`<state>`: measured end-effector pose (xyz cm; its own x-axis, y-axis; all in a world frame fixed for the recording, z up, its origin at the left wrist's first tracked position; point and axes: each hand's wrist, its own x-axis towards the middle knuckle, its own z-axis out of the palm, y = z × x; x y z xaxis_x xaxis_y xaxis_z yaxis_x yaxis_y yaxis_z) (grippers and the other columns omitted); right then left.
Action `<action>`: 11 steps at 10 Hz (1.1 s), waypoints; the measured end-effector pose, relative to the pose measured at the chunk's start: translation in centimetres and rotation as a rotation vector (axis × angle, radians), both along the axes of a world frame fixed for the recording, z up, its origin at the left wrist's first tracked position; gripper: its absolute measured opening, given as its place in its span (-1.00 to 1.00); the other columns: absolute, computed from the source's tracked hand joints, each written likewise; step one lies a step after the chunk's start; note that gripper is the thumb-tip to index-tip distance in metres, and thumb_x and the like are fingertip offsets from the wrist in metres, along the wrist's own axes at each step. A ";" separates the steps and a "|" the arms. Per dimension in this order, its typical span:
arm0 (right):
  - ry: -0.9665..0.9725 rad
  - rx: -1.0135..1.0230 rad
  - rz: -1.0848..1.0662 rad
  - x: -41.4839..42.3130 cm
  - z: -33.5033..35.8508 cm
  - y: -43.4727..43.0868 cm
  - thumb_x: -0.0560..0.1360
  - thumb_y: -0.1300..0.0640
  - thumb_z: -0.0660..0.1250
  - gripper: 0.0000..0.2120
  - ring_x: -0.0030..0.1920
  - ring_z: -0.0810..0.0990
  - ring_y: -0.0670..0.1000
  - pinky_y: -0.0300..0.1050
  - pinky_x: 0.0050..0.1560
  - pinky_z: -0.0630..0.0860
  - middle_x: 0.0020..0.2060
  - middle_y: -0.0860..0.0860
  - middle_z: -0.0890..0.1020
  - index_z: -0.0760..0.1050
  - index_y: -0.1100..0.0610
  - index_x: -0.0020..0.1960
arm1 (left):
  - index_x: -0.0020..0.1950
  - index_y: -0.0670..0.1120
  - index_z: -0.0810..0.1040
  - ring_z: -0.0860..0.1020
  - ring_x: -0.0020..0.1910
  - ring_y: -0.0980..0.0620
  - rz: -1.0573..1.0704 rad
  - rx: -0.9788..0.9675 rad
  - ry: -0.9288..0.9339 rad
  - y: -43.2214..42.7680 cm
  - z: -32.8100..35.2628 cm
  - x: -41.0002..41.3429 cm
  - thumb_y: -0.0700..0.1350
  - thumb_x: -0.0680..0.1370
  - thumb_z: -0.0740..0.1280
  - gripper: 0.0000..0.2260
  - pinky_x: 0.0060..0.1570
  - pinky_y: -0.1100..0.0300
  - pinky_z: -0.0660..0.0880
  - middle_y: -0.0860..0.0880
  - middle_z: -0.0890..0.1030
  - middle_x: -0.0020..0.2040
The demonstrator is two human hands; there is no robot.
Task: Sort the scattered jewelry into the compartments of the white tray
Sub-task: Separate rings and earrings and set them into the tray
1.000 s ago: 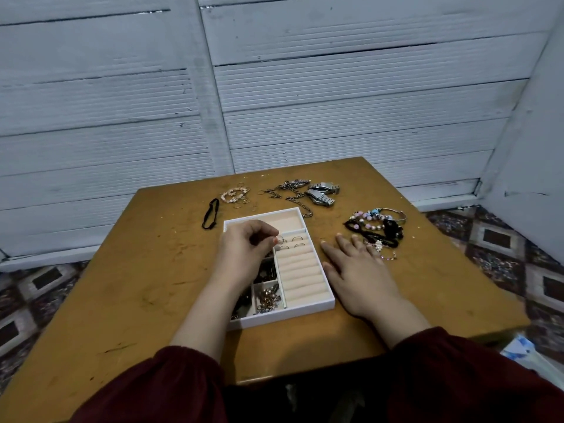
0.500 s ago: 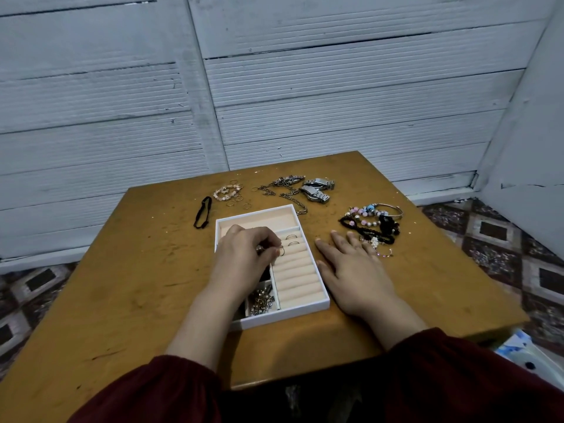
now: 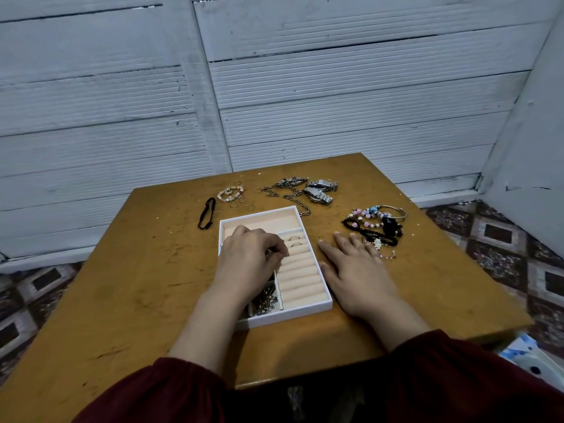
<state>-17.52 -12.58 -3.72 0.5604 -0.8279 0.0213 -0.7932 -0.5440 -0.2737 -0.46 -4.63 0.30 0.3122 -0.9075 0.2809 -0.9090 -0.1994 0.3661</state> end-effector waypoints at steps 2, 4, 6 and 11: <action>-0.006 0.001 0.001 0.0 0.0 0.0 0.61 -0.20 -0.06 -0.50 0.55 -0.10 0.03 0.02 0.52 -0.16 0.55 -0.06 0.02 0.04 -0.17 0.53 | -0.08 0.14 0.65 0.38 0.02 0.03 -0.003 0.014 -0.025 0.0 0.3 -0.2 -0.07 0.51 0.36 -0.89 -0.05 0.12 0.34 0.13 0.62 -0.09; -0.004 -0.002 0.002 0.0 0.0 -0.1 0.61 -0.20 -0.06 -0.50 0.55 -0.10 0.02 0.01 0.52 -0.15 0.55 -0.06 0.01 0.03 -0.17 0.53 | -0.08 0.13 0.65 0.38 0.01 0.02 -0.010 0.015 -0.028 -0.1 0.2 -0.1 -0.09 0.50 0.35 -0.87 -0.08 0.13 0.30 0.12 0.63 -0.10; -0.015 -0.003 -0.006 0.0 -0.1 0.0 0.61 -0.20 -0.06 -0.50 0.55 -0.10 0.02 0.01 0.52 -0.15 0.55 -0.06 0.03 0.04 -0.17 0.53 | -0.01 0.08 0.58 0.42 0.02 0.03 0.000 -0.072 0.081 0.1 -0.4 0.2 -0.08 0.53 0.33 -0.91 -0.01 0.07 0.42 0.14 0.63 -0.10; -0.269 -0.097 -0.048 0.0 0.9 0.9 0.60 0.00 0.14 -0.66 0.44 0.25 0.00 -0.05 0.43 0.14 0.39 -0.07 0.40 0.41 -0.09 0.36 | -0.15 0.11 0.55 0.55 -0.10 0.06 0.026 -0.276 0.310 1.5 -0.5 1.6 -0.17 0.49 0.35 -0.84 -0.10 -0.02 0.53 0.14 0.60 -0.19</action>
<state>-17.54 -11.63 -2.87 0.4846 -0.8401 0.2437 -0.7246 -0.5416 -0.4262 1.19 -3.11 -0.19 0.4417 -0.8024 0.4014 -0.7435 -0.0768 0.6643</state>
